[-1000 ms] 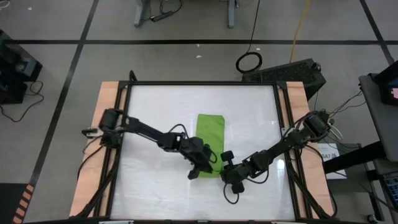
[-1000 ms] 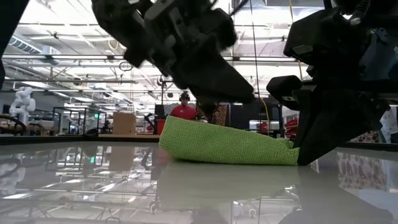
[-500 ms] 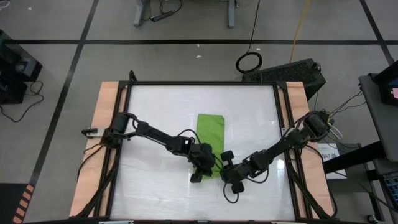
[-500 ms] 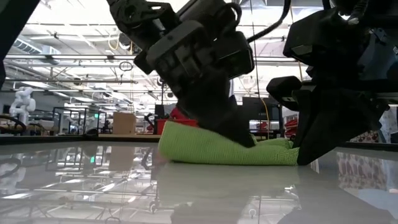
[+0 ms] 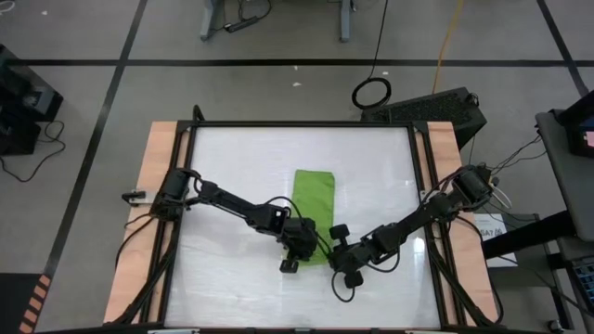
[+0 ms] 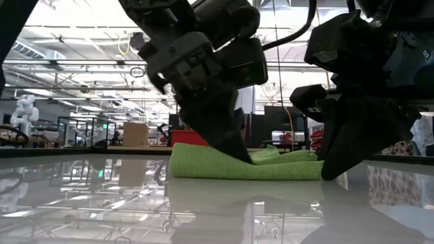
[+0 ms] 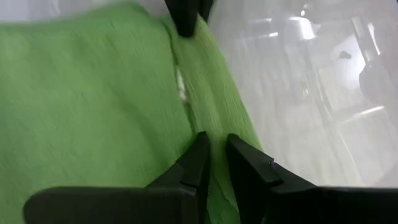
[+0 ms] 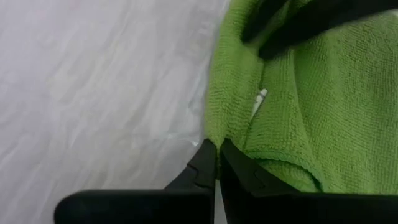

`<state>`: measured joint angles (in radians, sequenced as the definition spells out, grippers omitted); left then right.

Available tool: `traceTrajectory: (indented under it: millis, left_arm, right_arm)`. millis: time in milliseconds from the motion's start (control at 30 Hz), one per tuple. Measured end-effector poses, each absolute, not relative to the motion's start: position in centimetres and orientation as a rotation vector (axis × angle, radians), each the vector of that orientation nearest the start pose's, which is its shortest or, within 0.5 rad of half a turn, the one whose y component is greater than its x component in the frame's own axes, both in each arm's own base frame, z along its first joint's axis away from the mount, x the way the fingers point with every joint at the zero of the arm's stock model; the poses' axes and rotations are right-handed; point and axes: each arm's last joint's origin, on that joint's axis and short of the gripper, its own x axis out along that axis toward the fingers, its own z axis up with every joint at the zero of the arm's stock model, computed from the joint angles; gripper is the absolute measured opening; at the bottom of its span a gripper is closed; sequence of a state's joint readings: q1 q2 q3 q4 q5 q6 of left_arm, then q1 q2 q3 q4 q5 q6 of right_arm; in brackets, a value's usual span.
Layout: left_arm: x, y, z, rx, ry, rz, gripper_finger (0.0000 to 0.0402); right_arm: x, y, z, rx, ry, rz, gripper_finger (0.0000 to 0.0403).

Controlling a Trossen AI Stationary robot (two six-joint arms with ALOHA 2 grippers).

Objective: Roll towel
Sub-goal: Roll the green microfiber cloth

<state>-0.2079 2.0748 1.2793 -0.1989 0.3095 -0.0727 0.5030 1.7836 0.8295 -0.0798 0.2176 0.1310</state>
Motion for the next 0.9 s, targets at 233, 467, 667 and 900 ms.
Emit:
traceTrajectory:
  millis: [233, 467, 667, 900]
  left_arm:
    - [39.0, -9.2, 14.5, -0.076, 1.058, -0.381, 0.0063]
    - [37.4, -10.0, 16.3, 0.005, 1.114, -0.324, 0.0063]
    - [36.5, -13.4, 16.4, 0.193, 1.07, -0.344, 0.0063]
    - [35.0, -17.0, 17.3, 0.544, 0.94, -0.107, 0.0063]
  right_arm:
    - [27.9, 14.6, 11.3, -0.22, 0.998, 0.188, 0.0002]
    - [27.8, 14.6, 11.3, -0.209, 1.003, 0.183, 0.0002]
    - [27.8, 14.6, 11.3, -0.208, 1.003, 0.183, 0.0002]
    - [27.8, 14.6, 11.3, -0.207, 0.999, 0.185, 0.0002]
